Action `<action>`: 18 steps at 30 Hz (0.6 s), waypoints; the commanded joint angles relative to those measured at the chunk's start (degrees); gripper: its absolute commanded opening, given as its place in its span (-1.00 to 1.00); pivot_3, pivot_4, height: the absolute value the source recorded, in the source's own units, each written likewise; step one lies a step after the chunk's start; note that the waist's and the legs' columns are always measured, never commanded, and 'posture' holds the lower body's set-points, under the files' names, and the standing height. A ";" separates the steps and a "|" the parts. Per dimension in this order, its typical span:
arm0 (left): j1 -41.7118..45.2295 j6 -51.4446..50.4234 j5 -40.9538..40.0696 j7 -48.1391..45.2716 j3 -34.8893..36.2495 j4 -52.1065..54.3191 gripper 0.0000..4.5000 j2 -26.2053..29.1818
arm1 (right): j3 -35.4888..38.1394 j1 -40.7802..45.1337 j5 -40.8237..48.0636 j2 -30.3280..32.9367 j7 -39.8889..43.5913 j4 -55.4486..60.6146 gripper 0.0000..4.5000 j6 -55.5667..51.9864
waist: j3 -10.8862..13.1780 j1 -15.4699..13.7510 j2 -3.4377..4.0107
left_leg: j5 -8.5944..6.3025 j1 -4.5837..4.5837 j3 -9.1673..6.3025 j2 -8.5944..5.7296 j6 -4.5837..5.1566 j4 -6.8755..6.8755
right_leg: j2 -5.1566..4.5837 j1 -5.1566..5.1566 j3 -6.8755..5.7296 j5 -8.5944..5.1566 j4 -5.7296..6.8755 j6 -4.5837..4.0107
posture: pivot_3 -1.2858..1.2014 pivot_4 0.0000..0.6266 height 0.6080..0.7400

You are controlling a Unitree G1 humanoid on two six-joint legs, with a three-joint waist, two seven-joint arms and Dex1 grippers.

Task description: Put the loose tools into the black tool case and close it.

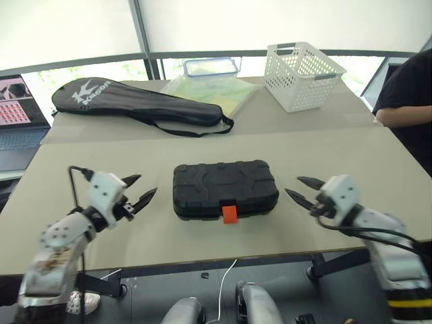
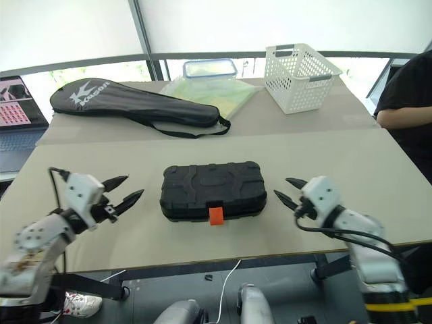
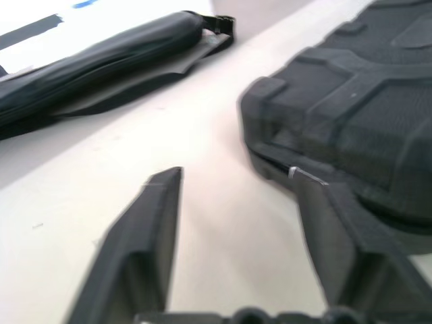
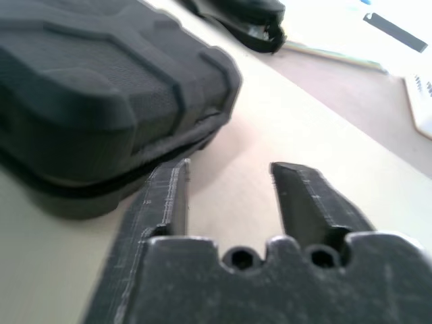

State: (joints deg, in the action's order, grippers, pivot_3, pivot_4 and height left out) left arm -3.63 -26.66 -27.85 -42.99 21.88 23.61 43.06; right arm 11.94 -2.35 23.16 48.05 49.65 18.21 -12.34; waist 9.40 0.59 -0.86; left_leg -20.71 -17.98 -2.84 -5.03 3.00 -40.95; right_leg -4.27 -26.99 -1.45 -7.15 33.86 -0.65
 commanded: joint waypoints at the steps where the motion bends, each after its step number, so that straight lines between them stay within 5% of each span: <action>1: 4.91 -2.46 -1.70 -6.35 1.38 -8.48 0.36 6.61 | 3.38 -5.71 8.95 6.11 11.25 7.41 0.04 -6.05 | 0.03 -0.28 -0.04 | -0.02 0.23 -0.02 0.00 0.04 0.03 | 0.08 0.24 -0.09 -0.22 0.03 0.17 | 0.03 -0.52 1.00; 3: 11.80 1.14 2.59 -8.26 -4.34 -16.83 0.40 7.95 | 1.63 -5.30 8.89 6.74 11.86 7.18 -0.20 -6.88 | 0.06 -0.66 -0.05 | -0.21 0.68 -0.04 0.04 0.37 0.15 | 0.09 0.75 -0.24 -0.45 -0.12 0.49 | 0.03 -0.52 1.00; 9: 36.21 17.82 17.22 -12.23 -21.73 -43.02 -0.43 0.96 | -9.09 1.20 0.60 4.80 13.40 3.42 -1.00 -2.84 | 0.04 -1.64 -0.20 | -0.02 0.63 -0.02 -0.14 0.15 -0.03 | -0.08 0.87 -0.62 -0.38 -0.24 0.54 | 0.03 -0.52 1.00; 12: 45.44 24.40 21.92 -14.50 -27.69 -54.32 -0.97 -4.93 | -14.67 5.73 -3.62 2.92 14.20 0.36 -1.00 -0.82 | 0.03 -1.53 -0.24 | 0.01 0.46 -0.03 -0.16 0.09 -0.09 | -0.14 0.66 -0.72 -0.07 -0.28 0.10 | 0.03 -0.52 1.00; 18: 56.86 39.87 30.82 -16.17 -35.37 -71.50 -0.97 -12.08 | -20.93 14.70 -9.53 -0.94 14.42 -8.09 -1.00 1.59 | 0.02 -0.80 -0.26 | 0.01 -0.37 -0.07 -0.17 0.09 -0.15 | -0.16 0.05 -0.89 0.06 -0.63 0.15 | 0.03 -0.52 1.00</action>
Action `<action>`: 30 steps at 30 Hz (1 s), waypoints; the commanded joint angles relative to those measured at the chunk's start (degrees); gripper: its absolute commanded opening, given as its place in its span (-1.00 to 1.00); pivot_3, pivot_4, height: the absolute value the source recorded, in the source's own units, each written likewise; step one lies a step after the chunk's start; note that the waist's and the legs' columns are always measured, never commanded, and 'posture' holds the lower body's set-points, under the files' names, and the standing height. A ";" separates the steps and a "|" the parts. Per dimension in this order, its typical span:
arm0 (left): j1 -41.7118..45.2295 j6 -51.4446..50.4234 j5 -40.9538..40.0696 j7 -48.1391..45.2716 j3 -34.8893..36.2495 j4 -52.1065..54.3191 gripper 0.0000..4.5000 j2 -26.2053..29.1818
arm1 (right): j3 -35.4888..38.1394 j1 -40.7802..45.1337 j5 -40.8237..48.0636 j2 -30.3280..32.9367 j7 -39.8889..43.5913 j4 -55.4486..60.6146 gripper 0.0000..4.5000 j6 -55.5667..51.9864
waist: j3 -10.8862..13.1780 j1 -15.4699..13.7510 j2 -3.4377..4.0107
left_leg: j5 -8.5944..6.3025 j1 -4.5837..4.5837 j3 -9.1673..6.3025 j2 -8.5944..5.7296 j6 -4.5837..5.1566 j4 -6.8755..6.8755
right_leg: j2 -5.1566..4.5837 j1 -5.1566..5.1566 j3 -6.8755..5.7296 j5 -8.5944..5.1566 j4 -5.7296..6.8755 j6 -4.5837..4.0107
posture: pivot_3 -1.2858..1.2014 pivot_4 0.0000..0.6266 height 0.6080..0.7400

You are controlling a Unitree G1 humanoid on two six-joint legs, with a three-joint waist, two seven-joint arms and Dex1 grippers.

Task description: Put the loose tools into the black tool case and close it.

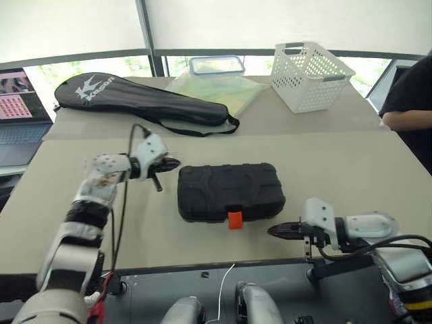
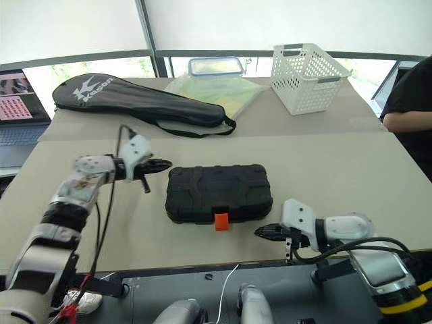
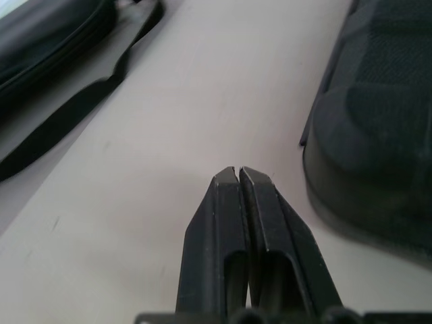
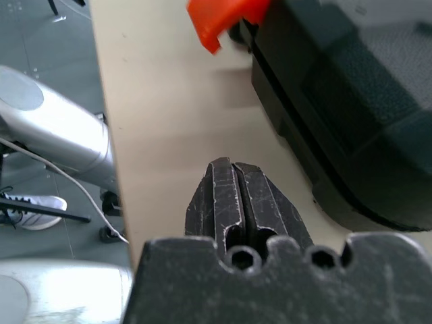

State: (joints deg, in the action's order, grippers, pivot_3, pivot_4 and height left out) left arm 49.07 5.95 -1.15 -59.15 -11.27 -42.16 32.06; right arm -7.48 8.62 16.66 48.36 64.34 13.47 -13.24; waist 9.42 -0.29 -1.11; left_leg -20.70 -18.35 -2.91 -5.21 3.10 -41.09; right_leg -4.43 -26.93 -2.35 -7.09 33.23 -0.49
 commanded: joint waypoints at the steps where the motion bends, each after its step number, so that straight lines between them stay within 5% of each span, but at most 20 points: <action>1: 4.84 9.12 4.98 -0.74 -2.89 -6.85 -0.97 -1.34 | -2.26 5.01 -4.45 -1.78 -0.75 -4.88 -1.00 3.00 | 0.01 0.23 -0.01 | 0.00 -0.08 0.01 -0.01 0.00 -0.04 | -0.01 -0.07 0.00 0.02 0.00 0.00 | 0.03 -0.52 1.00; 9: -2.36 8.39 -1.89 -20.35 -3.44 7.04 -0.97 1.48 | -1.24 14.10 -13.02 -7.10 -10.10 -18.17 -1.00 8.73 | 0.00 0.58 0.00 | -0.01 -0.12 0.01 0.03 0.02 -0.25 | -0.10 -0.11 0.17 0.13 -0.01 -0.01 | 0.03 -0.52 1.00; 21: -0.97 -19.91 -13.77 -19.69 2.11 28.69 -0.97 0.92 | 10.20 7.90 -0.62 -0.66 -4.07 -5.63 -1.00 -0.27 | 0.01 -0.39 0.01 | -0.01 -0.53 -0.13 0.01 0.05 -0.87 | 0.03 -0.25 0.15 0.26 0.48 0.00 | 0.03 -0.52 1.00; 30: -4.67 -3.50 0.10 -18.42 -10.62 25.51 -0.97 -1.19 | 8.95 7.06 2.15 -2.55 -6.79 2.68 -1.00 -7.30 | -0.01 -0.37 0.01 | -0.01 -0.29 -0.04 0.14 0.02 -0.77 | 0.01 -0.16 0.58 0.28 0.41 -0.08 | 0.03 -0.52 1.00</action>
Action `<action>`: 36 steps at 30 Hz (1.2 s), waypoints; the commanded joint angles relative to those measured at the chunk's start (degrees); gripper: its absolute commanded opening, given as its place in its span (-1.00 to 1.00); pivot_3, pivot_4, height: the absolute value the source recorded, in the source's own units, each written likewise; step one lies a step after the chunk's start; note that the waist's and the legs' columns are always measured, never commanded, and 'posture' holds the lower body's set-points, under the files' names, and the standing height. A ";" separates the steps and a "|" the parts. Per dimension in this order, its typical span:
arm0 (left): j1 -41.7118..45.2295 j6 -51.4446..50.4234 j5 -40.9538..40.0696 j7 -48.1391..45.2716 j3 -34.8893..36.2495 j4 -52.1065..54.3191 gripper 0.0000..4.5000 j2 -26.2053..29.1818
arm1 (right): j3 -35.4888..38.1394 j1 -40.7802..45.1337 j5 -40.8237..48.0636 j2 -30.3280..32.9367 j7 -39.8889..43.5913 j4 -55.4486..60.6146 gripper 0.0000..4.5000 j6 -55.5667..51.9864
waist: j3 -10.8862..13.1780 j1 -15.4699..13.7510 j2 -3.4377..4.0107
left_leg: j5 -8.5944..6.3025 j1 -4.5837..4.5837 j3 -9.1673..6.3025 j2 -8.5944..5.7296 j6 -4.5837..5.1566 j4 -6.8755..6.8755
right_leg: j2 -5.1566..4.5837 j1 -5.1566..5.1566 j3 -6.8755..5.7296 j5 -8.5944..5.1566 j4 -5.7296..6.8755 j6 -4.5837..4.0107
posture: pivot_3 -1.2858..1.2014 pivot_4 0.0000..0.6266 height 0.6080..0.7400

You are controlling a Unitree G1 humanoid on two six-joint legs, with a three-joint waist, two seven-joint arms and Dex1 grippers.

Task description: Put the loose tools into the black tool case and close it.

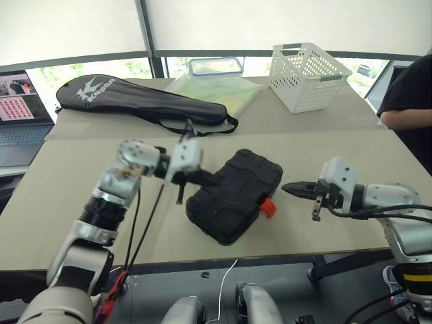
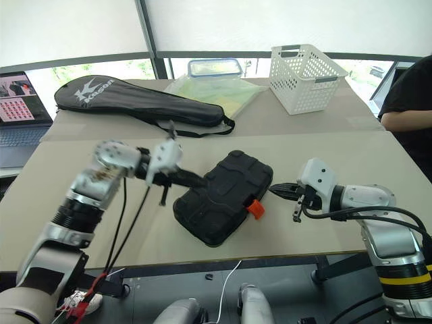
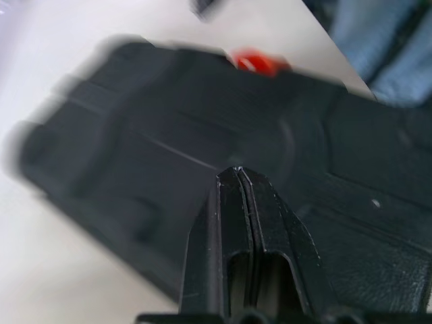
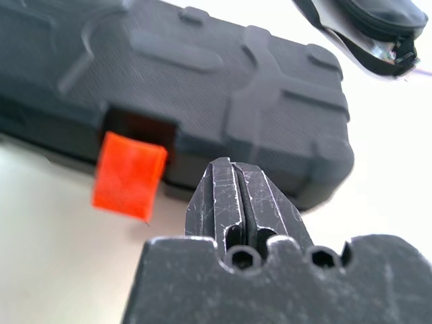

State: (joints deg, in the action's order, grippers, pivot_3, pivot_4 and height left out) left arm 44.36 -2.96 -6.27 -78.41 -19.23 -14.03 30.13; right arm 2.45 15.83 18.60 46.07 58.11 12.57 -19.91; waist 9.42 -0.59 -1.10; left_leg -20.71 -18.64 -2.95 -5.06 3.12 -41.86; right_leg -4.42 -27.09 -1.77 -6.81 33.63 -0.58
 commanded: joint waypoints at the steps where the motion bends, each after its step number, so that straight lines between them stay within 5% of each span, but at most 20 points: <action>1: 0.10 6.64 5.93 1.14 -3.03 -3.35 -0.97 0.73 | -1.36 -0.36 0.16 -0.44 -0.69 4.07 -1.00 -0.77 | -0.03 -0.10 0.04 | 0.00 0.05 0.01 0.00 0.00 0.00 | 0.00 0.03 0.02 0.00 -0.01 0.00 | 0.03 -0.52 1.00; 9: 0.07 7.29 5.18 1.45 -2.32 -4.08 -0.97 0.50 | -3.45 -6.08 -1.32 -0.17 -2.21 7.60 -1.00 -1.83 | -0.04 -0.18 0.05 | -0.07 0.48 0.03 -0.01 0.13 0.03 | 0.02 0.51 0.09 -0.03 -0.10 0.09 | 0.03 -0.52 1.00; 18: 0.05 6.69 4.64 1.60 -1.68 -3.48 -0.97 0.49 | 3.20 -11.42 3.14 0.36 -4.51 11.76 -1.00 -7.07 | -0.04 -0.13 0.05 | -0.07 0.49 0.03 0.00 0.13 0.03 | 0.02 0.51 0.11 -0.03 -0.10 0.09 | 0.03 -0.52 1.00; 22: 0.45 7.60 5.03 1.75 -2.53 -3.53 -0.97 -0.69 | -0.79 -13.81 -0.23 -0.09 -4.82 9.83 -1.00 -4.84 | -0.04 -0.15 0.05 | -0.08 0.52 0.02 0.01 0.13 0.06 | 0.02 0.55 0.10 -0.04 -0.13 0.10 | 0.03 -0.52 1.00; 36: 1.86 11.91 8.16 1.36 -4.89 -7.28 -0.97 -2.45 | -4.53 -2.93 -2.85 -7.49 -8.58 3.95 -1.00 -3.53 | -0.05 0.05 0.05 | -0.08 0.54 0.00 0.00 0.13 0.08 | 0.07 0.64 0.04 0.00 -0.39 0.14 | 0.03 -0.52 1.00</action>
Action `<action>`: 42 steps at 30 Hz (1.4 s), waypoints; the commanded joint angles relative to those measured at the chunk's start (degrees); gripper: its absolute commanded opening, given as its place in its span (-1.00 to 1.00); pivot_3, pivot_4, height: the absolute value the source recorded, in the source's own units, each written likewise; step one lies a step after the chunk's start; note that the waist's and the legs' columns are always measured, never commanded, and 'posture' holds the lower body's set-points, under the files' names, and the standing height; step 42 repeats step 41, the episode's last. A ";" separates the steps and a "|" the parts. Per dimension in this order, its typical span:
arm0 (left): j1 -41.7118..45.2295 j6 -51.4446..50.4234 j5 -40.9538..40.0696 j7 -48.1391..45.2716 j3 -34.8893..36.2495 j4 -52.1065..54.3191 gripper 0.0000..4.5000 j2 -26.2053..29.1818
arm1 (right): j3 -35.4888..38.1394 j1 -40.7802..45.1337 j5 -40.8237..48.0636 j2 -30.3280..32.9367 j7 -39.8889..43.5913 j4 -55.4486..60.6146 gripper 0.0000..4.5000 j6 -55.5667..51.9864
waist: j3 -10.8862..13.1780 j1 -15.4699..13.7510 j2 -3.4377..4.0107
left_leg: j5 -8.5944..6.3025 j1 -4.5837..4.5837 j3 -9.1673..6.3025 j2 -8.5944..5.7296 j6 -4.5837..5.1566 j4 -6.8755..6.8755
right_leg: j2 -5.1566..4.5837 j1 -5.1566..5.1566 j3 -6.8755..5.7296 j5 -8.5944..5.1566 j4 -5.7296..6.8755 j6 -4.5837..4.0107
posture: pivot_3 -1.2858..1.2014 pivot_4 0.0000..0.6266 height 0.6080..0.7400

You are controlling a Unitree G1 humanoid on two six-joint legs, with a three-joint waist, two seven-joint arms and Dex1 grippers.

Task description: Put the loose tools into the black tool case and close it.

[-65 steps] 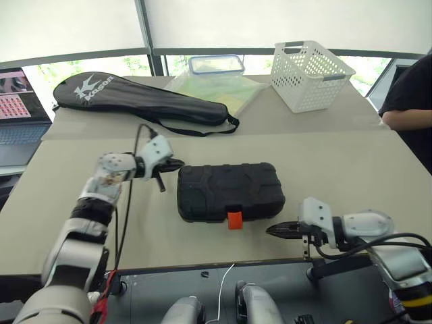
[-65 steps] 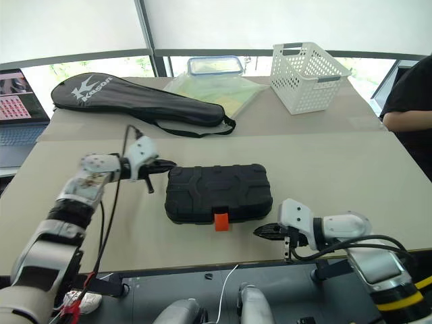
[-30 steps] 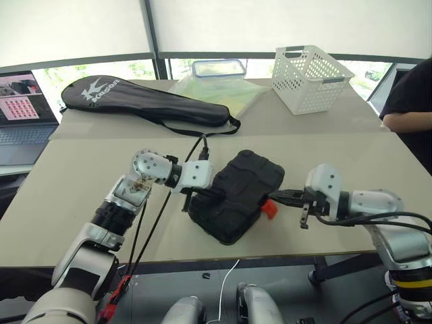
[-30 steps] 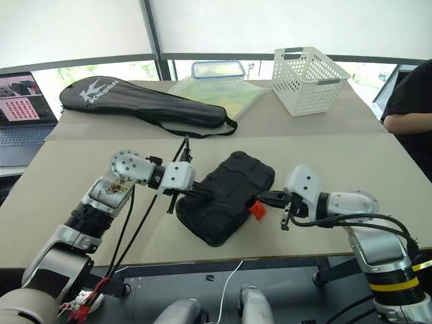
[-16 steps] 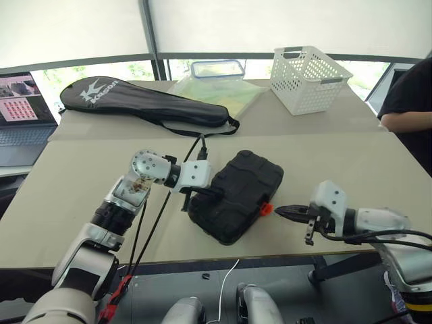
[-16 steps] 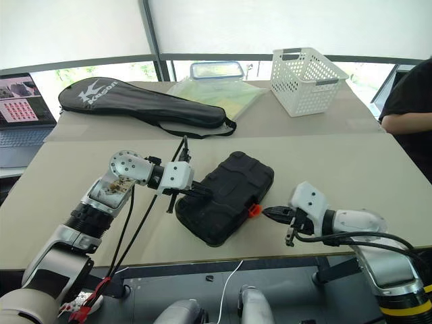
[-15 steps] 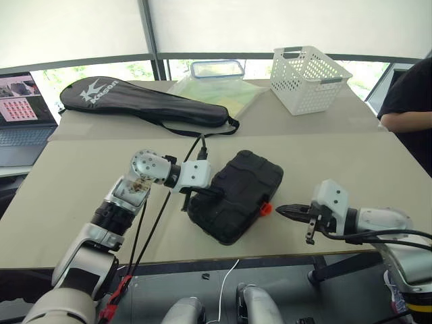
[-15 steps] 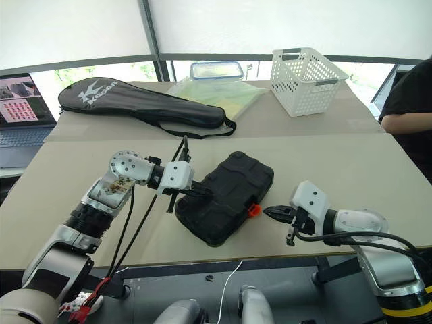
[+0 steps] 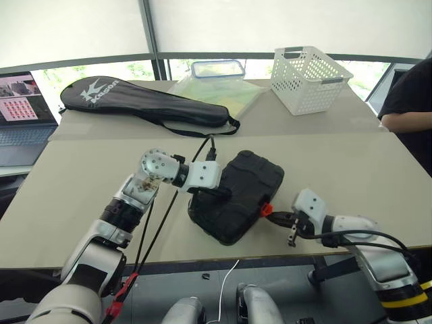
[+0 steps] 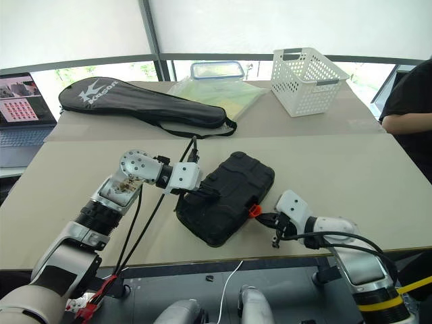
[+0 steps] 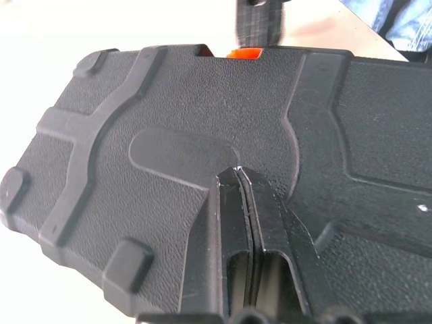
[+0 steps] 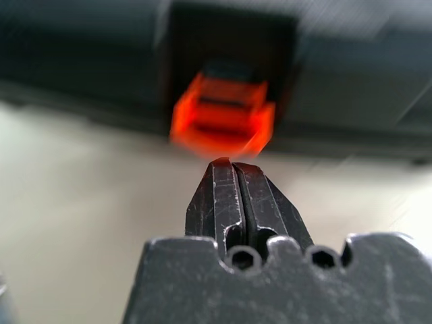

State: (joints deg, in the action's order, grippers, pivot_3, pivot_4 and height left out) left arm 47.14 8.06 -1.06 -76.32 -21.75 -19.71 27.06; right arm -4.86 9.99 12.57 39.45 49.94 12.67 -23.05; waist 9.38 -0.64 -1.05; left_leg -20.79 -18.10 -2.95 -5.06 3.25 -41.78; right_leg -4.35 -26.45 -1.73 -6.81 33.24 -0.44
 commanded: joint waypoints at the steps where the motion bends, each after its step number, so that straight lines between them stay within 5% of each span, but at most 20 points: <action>1: -0.98 1.01 3.00 -0.74 -2.34 -1.71 -0.97 0.63 | 3.36 3.37 3.94 -0.87 -0.26 4.85 -1.00 -1.01 | 0.00 0.17 0.00 | 0.00 0.00 0.01 0.00 0.00 0.00 | -0.01 0.00 0.01 0.00 -0.01 0.00 | 0.03 -0.52 1.00; 16: -0.68 1.74 3.67 -0.01 -1.76 -3.42 -0.97 -0.15 | 1.72 5.48 3.97 -1.35 0.17 5.27 -1.00 -3.37 | -0.03 0.04 0.03 | -0.03 0.09 0.01 0.01 0.06 0.07 | 0.03 0.07 0.01 0.01 -0.04 0.02 | 0.03 -0.52 1.00; 22: -3.41 -3.29 0.15 0.13 3.02 -0.81 -0.97 4.00 | 11.67 4.33 12.78 4.10 4.06 8.71 -1.00 -9.16 | -0.03 0.04 0.04 | -0.04 0.09 0.02 -0.03 0.08 0.07 | 0.01 0.07 -0.01 0.03 -0.06 0.05 | 0.03 -0.52 1.00; 29: -13.91 -25.44 -15.31 -2.22 18.05 13.27 -0.09 18.06 | 24.94 -3.57 25.82 17.41 20.61 7.62 -0.07 -15.10 | -0.02 1.41 0.07 | -0.04 0.28 0.04 0.12 0.07 0.56 | 0.06 0.03 0.09 -0.01 -0.12 -0.01 | 0.03 -0.52 1.00; 35: -29.35 -42.05 -26.22 -2.39 35.23 23.98 0.91 31.18 | 28.76 -6.13 23.94 23.98 28.29 -1.74 0.87 -10.60 | 0.13 1.30 -0.01 | -0.06 0.18 0.12 0.10 0.11 0.64 | 0.05 -0.14 -0.16 -0.06 -0.13 0.03 | 0.03 -0.52 1.00; 42: -42.13 -43.88 -29.14 0.03 47.35 28.63 0.93 32.98 | 25.85 -2.00 22.88 23.82 29.46 -6.88 0.98 -8.02 | 0.19 1.10 0.09 | -0.07 0.25 0.12 0.04 0.04 0.81 | -0.07 -0.08 -0.33 -0.08 -0.16 0.03 | 0.03 -0.52 1.00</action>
